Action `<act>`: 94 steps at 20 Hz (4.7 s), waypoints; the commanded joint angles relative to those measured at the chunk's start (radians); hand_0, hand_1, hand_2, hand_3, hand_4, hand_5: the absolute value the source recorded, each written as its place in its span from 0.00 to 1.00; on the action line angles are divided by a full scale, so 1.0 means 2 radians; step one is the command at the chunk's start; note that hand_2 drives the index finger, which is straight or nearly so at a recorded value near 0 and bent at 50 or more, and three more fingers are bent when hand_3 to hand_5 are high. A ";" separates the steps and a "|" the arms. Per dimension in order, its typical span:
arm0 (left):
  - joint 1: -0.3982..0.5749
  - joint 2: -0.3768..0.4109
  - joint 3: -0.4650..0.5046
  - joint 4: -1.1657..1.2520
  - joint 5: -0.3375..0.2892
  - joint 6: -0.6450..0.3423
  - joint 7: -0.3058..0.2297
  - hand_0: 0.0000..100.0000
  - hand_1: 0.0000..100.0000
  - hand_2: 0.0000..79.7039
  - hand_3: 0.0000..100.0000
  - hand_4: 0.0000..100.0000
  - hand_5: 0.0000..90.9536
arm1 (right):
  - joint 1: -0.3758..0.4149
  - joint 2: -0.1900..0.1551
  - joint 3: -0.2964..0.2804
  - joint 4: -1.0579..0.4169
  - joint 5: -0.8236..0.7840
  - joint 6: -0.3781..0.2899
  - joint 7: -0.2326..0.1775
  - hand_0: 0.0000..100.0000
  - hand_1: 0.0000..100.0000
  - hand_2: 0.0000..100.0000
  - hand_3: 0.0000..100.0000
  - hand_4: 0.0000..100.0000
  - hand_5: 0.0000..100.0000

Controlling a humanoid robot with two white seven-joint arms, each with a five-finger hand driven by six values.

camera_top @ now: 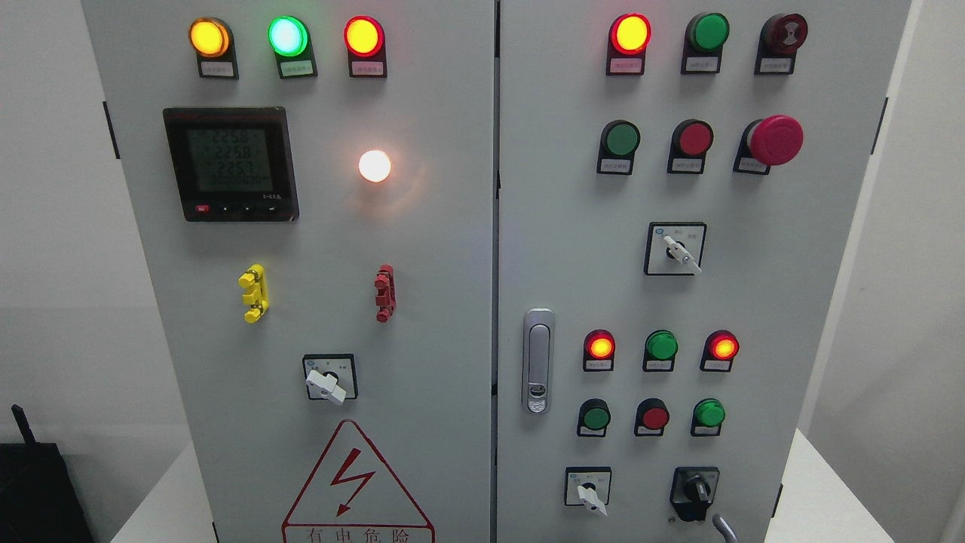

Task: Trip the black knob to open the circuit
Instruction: 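Reach the right hand up to the black rotary knob, then grip the black knob with the right hand and twist it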

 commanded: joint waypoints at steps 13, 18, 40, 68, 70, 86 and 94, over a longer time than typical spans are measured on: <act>0.000 0.000 0.000 0.001 0.001 0.001 0.000 0.12 0.39 0.00 0.00 0.00 0.00 | -0.010 0.002 0.007 -0.011 0.000 -0.001 -0.001 1.00 1.00 0.04 1.00 1.00 0.90; 0.000 0.000 0.000 0.001 0.001 0.001 0.000 0.12 0.39 0.00 0.00 0.00 0.00 | -0.010 0.003 0.014 -0.012 0.000 -0.001 -0.001 1.00 1.00 0.04 1.00 1.00 0.90; 0.000 0.000 0.000 0.001 0.001 0.001 0.000 0.12 0.39 0.00 0.00 0.00 0.00 | -0.010 0.005 0.039 -0.027 0.001 -0.001 -0.005 1.00 1.00 0.05 1.00 1.00 0.89; 0.000 0.000 0.000 0.001 0.001 0.001 0.000 0.12 0.39 0.00 0.00 0.00 0.00 | -0.006 0.015 0.067 -0.049 0.001 0.010 -0.007 1.00 1.00 0.06 1.00 1.00 0.89; 0.000 0.000 0.000 0.001 0.001 0.001 0.000 0.12 0.39 0.00 0.00 0.00 0.00 | -0.006 0.015 0.067 -0.052 0.001 0.009 -0.007 1.00 1.00 0.06 1.00 1.00 0.89; 0.000 0.000 0.000 0.001 0.001 0.001 0.000 0.12 0.39 0.00 0.00 0.00 0.00 | -0.015 0.015 0.070 -0.053 -0.001 0.020 -0.008 1.00 1.00 0.06 1.00 1.00 0.89; 0.000 0.000 0.000 0.001 0.001 0.001 0.000 0.12 0.39 0.00 0.00 0.00 0.00 | -0.020 0.015 0.071 -0.052 -0.013 0.021 -0.014 1.00 1.00 0.06 1.00 1.00 0.89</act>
